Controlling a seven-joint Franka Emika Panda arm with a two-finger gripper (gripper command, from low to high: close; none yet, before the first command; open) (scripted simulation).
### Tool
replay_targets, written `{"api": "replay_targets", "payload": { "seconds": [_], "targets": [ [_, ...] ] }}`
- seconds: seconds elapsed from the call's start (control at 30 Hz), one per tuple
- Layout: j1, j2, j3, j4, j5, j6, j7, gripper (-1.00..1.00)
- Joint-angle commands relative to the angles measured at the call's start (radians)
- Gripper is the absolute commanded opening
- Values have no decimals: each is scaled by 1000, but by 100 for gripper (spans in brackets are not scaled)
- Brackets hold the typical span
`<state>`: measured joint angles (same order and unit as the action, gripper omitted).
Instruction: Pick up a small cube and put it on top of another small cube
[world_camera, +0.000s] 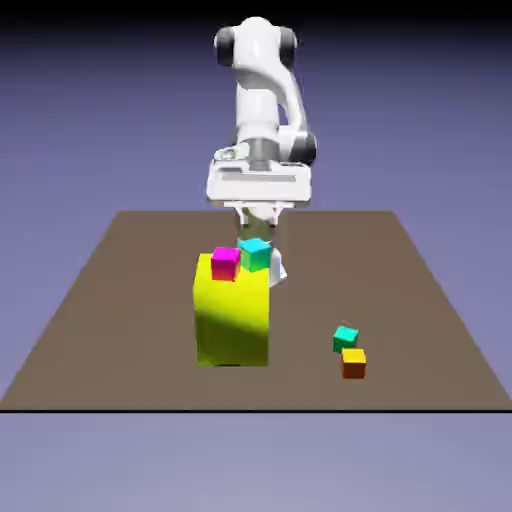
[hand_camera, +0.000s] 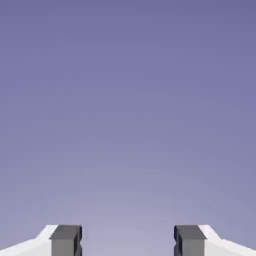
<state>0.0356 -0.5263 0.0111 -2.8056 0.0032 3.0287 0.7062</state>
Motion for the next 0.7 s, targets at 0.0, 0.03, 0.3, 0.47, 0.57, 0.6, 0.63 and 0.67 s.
{"api": "replay_targets", "payload": {
  "seconds": [0.0, 0.03, 0.3, 0.47, 0.57, 0.6, 0.63, 0.67],
  "targets": [
    [20, 36, 9, 4, 3, -7, -29, 0],
    [39, 73, 18, 7, 5, -14, -58, 0],
    [195, 362, 92, 36, 26, -68, -289, 0],
    [293, 544, 138, 54, 39, -103, -433, 0],
    [346, 642, 163, 64, 47, -121, -511, 0],
    [346, 642, 163, 64, 47, -121, -511, 0],
    [356, 678, 151, 73, 38, -94, -505, 0],
    [367, 714, 139, 81, 29, -66, -499, 0]
  ]
}}
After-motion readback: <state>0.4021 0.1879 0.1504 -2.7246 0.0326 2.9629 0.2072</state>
